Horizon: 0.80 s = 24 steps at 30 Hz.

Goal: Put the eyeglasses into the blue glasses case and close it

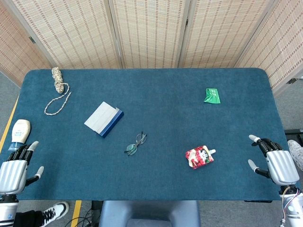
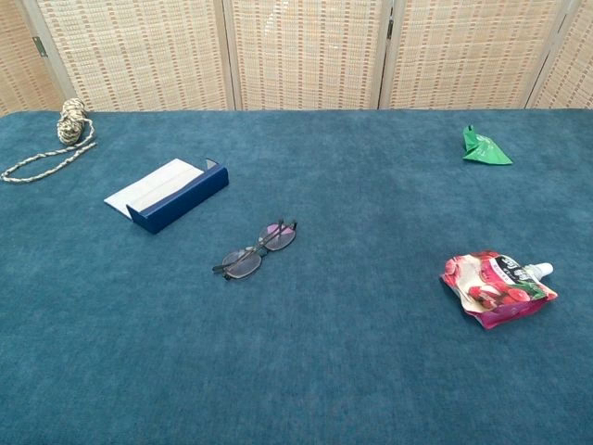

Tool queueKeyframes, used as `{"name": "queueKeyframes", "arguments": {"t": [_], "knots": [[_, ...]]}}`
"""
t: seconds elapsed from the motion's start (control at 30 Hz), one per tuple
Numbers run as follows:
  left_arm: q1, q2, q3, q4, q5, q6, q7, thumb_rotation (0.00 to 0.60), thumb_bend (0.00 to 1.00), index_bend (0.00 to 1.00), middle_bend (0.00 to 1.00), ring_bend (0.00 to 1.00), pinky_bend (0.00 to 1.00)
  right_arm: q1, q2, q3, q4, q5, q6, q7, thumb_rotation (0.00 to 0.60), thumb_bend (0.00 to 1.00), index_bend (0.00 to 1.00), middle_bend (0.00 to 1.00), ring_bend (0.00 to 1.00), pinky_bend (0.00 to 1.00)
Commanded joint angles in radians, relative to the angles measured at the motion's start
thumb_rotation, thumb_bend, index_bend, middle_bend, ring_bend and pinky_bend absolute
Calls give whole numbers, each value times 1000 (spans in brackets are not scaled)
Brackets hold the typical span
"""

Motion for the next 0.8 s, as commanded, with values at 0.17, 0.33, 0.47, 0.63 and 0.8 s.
{"name": "queueKeyframes", "arguments": {"t": [0.17, 0.33, 0.47, 0.63, 0.8], "knots": [[1, -2, 2, 5, -2, -4, -3, 600, 340, 146, 218, 174, 295, 7, -6, -2, 0, -2, -12, -2, 600, 293, 169, 348, 261, 295], [2, -2, 2, 7, 0, -1, -7, 600, 340, 146, 218, 173, 294, 4, -5, -3, -1, -5, -4, -4, 600, 294, 168, 348, 261, 295], [-5, -1, 5, 8, 14, -8, -8, 600, 340, 146, 218, 173, 294, 0, -2, -3, -4, -6, 3, -4, 600, 294, 169, 348, 261, 295], [-31, 6, 3, 12, 48, -29, -10, 600, 340, 147, 218, 174, 294, -1, 4, -2, -11, -8, 7, -9, 600, 294, 168, 348, 261, 295], [-96, 14, -7, 29, 108, -87, -59, 600, 340, 195, 237, 219, 295, 4, 18, 0, -30, -16, 6, -26, 600, 294, 169, 348, 261, 295]]}}
